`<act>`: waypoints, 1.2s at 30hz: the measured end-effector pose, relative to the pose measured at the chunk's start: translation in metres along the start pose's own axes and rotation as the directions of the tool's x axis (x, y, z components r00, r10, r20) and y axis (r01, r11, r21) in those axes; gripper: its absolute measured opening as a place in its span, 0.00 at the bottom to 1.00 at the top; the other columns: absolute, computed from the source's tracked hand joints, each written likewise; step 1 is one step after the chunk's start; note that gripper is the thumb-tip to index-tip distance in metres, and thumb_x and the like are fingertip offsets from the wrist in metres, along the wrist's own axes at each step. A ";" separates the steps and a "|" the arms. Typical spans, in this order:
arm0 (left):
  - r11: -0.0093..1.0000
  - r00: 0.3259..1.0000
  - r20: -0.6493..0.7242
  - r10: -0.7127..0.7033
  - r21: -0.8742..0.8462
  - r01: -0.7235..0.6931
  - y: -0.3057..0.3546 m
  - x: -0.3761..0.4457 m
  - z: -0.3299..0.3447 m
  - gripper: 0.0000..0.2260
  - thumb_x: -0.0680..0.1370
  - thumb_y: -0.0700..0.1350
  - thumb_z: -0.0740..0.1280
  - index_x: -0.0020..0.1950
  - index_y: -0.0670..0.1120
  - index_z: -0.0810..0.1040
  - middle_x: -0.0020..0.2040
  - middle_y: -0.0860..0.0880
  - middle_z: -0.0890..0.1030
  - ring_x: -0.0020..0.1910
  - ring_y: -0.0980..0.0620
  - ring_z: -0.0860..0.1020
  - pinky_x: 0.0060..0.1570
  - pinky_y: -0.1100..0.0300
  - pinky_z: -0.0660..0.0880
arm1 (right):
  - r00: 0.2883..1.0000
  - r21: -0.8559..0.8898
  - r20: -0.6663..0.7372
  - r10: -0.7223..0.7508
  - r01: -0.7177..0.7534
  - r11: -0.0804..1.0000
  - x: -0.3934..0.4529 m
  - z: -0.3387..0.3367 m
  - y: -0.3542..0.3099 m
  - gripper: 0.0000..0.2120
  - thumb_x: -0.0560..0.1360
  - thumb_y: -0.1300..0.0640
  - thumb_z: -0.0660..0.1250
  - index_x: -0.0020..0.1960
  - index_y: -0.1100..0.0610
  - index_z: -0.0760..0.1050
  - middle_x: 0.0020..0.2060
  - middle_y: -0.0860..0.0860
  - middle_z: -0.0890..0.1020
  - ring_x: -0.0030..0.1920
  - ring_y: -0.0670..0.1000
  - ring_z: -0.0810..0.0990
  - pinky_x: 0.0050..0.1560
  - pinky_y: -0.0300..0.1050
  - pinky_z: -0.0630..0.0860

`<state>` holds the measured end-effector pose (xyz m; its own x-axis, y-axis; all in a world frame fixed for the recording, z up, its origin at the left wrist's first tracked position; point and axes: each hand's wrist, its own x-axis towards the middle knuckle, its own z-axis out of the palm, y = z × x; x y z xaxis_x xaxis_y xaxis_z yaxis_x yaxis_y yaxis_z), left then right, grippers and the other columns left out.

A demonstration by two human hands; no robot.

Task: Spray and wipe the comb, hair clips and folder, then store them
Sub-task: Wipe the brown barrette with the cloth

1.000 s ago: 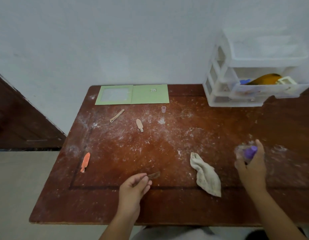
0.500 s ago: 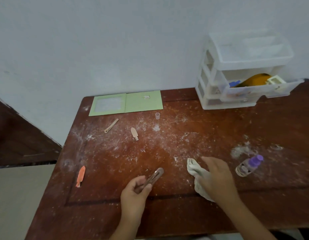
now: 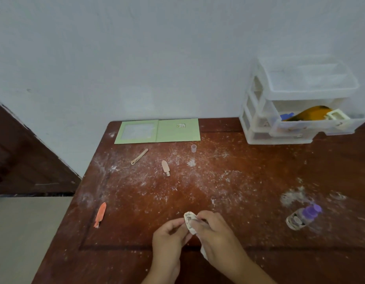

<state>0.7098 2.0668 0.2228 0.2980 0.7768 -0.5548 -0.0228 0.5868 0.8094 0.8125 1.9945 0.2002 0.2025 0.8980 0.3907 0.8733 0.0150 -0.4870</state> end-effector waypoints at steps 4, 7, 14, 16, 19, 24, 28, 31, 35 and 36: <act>0.993 0.995 -0.039 0.094 0.070 -0.091 0.001 -0.003 -0.002 0.09 0.72 0.27 0.64 0.37 0.37 0.78 0.34 0.40 0.79 0.32 0.48 0.79 0.27 0.70 0.76 | 0.996 -0.059 0.020 -0.082 0.083 0.995 0.000 0.002 0.012 0.16 0.67 0.64 0.66 0.53 0.53 0.71 0.49 0.46 0.70 0.42 0.44 0.65 0.37 0.32 0.69; 0.989 0.993 -0.056 0.103 0.112 -0.096 -0.001 -0.003 -0.001 0.05 0.72 0.27 0.64 0.41 0.34 0.78 0.34 0.40 0.78 0.30 0.49 0.79 0.26 0.71 0.76 | 1.000 -0.085 -0.030 0.009 -0.011 0.996 0.003 -0.002 0.025 0.24 0.58 0.72 0.74 0.50 0.56 0.75 0.45 0.48 0.73 0.40 0.45 0.65 0.40 0.34 0.66; 0.990 0.994 -0.010 0.109 0.091 -0.108 -0.001 -0.001 -0.001 0.06 0.72 0.27 0.64 0.41 0.34 0.78 0.36 0.39 0.78 0.33 0.47 0.79 0.27 0.70 0.76 | 0.999 -0.084 -0.016 -0.052 0.051 0.995 -0.002 0.006 0.013 0.25 0.57 0.71 0.70 0.51 0.55 0.74 0.48 0.45 0.70 0.42 0.45 0.65 0.37 0.32 0.70; 0.988 0.993 -0.036 0.115 0.106 -0.111 -0.002 -0.001 -0.003 0.06 0.72 0.27 0.64 0.40 0.35 0.78 0.36 0.38 0.78 0.31 0.48 0.79 0.26 0.70 0.76 | 0.999 -0.084 -0.040 0.022 -0.025 0.996 0.001 0.003 0.024 0.25 0.56 0.73 0.73 0.50 0.57 0.75 0.47 0.45 0.70 0.41 0.45 0.65 0.40 0.30 0.65; 0.987 0.989 -0.073 0.128 0.110 -0.120 -0.002 0.001 -0.005 0.10 0.71 0.27 0.65 0.34 0.40 0.78 0.34 0.40 0.78 0.29 0.49 0.80 0.26 0.71 0.76 | 0.981 0.030 -0.119 0.155 -0.153 0.988 0.001 -0.005 0.028 0.13 0.69 0.64 0.64 0.52 0.55 0.76 0.48 0.46 0.72 0.44 0.43 0.68 0.49 0.27 0.65; 0.948 0.977 0.033 0.209 0.239 -0.211 0.002 -0.003 -0.009 0.10 0.70 0.27 0.66 0.35 0.39 0.80 0.22 0.50 0.79 0.25 0.56 0.80 0.29 0.68 0.78 | 0.880 0.453 0.210 0.426 -0.474 0.756 0.003 -0.030 0.010 0.19 0.74 0.67 0.65 0.47 0.41 0.72 0.51 0.42 0.74 0.50 0.36 0.74 0.46 0.24 0.69; 0.943 0.965 0.101 0.241 0.212 -0.257 0.011 -0.009 -0.006 0.09 0.70 0.29 0.67 0.42 0.42 0.80 0.26 0.50 0.81 0.28 0.57 0.81 0.30 0.67 0.77 | 0.791 0.521 0.252 0.557 -0.596 0.611 0.008 -0.032 -0.008 0.20 0.71 0.69 0.66 0.41 0.42 0.73 0.44 0.40 0.78 0.41 0.39 0.78 0.39 0.26 0.71; 0.986 0.982 0.115 0.152 0.051 -0.158 0.010 -0.015 0.003 0.09 0.73 0.32 0.66 0.48 0.44 0.79 0.37 0.50 0.83 0.39 0.54 0.82 0.34 0.67 0.78 | 0.716 0.653 0.201 0.668 -0.607 0.454 0.012 -0.038 -0.016 0.17 0.72 0.68 0.66 0.41 0.44 0.76 0.42 0.44 0.80 0.40 0.44 0.79 0.35 0.31 0.73; 0.991 0.962 0.253 0.104 0.056 -0.122 0.001 -0.024 0.016 0.12 0.77 0.35 0.61 0.40 0.42 0.84 0.39 0.46 0.84 0.40 0.52 0.82 0.39 0.63 0.78 | 0.733 0.612 0.207 0.648 -0.614 0.498 0.009 -0.047 -0.024 0.14 0.73 0.66 0.65 0.42 0.45 0.75 0.40 0.45 0.80 0.37 0.40 0.78 0.34 0.29 0.72; 0.989 0.961 0.255 0.107 0.071 -0.129 0.001 -0.025 0.019 0.13 0.77 0.35 0.61 0.38 0.42 0.83 0.36 0.47 0.83 0.37 0.53 0.80 0.38 0.63 0.77 | 0.750 0.581 0.199 0.630 -0.608 0.541 0.009 -0.049 -0.026 0.15 0.73 0.66 0.65 0.41 0.45 0.74 0.39 0.45 0.79 0.36 0.37 0.77 0.34 0.28 0.71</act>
<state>0.7209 2.0440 0.2411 0.5271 0.7511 -0.3974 0.0072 0.4637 0.8859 0.8129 1.9804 0.2542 0.6145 0.7706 -0.1690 0.0917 -0.2825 -0.9549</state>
